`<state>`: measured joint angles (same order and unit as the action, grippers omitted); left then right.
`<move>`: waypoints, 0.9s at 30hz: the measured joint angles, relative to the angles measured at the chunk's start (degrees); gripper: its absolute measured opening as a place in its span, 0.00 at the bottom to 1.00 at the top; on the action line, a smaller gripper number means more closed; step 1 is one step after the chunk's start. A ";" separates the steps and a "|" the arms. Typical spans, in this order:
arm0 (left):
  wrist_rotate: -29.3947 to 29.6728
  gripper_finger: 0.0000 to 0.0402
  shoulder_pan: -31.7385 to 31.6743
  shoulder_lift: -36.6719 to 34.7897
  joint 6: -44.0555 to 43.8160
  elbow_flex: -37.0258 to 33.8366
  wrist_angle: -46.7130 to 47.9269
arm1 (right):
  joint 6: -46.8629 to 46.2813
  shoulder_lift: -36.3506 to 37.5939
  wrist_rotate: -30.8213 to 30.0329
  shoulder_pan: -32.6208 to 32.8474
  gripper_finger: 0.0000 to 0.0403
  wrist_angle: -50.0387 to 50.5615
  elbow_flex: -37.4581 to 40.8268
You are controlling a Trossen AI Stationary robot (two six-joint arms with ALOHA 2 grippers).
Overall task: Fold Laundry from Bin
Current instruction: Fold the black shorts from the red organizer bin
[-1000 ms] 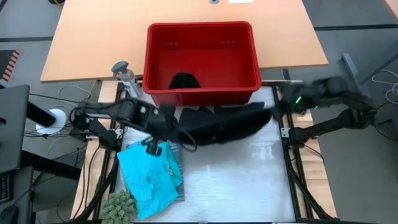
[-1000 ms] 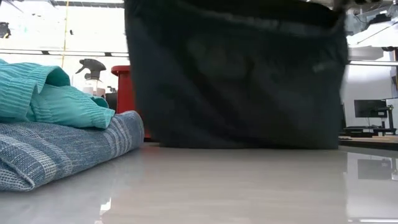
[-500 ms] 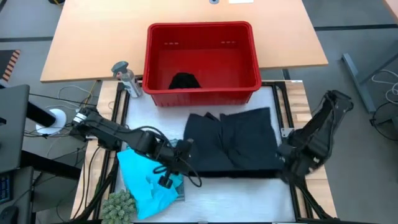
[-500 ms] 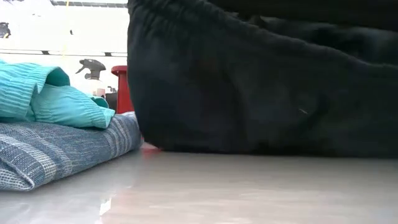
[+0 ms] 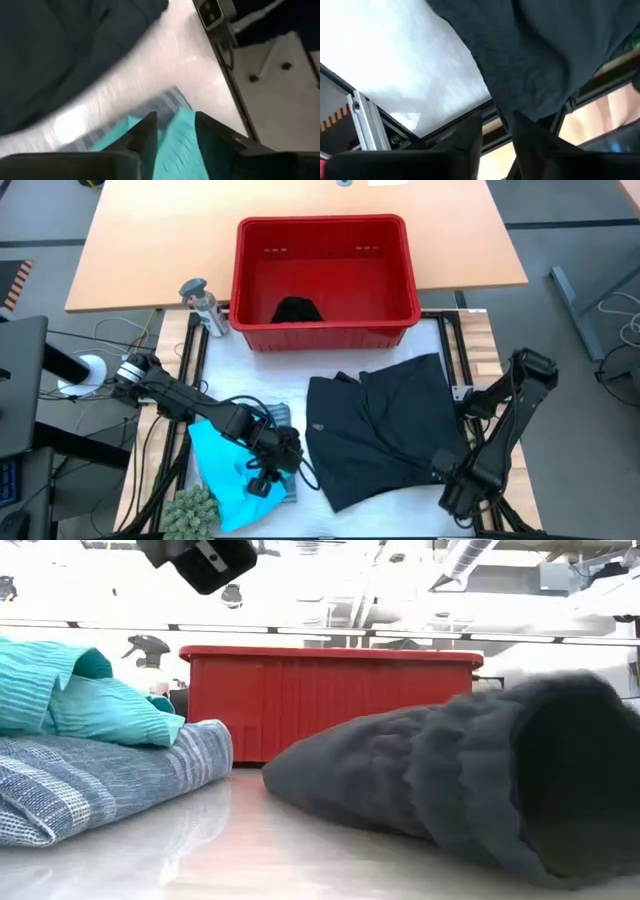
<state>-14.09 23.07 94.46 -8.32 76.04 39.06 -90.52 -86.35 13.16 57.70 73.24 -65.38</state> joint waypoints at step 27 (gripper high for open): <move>10.25 0.53 5.01 14.35 44.20 -0.01 -37.55 | 9.98 0.13 -16.06 0.78 0.49 -2.97 -6.76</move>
<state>-3.84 28.08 108.81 35.88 76.03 1.52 -80.53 -86.21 -2.90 58.48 70.27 -72.14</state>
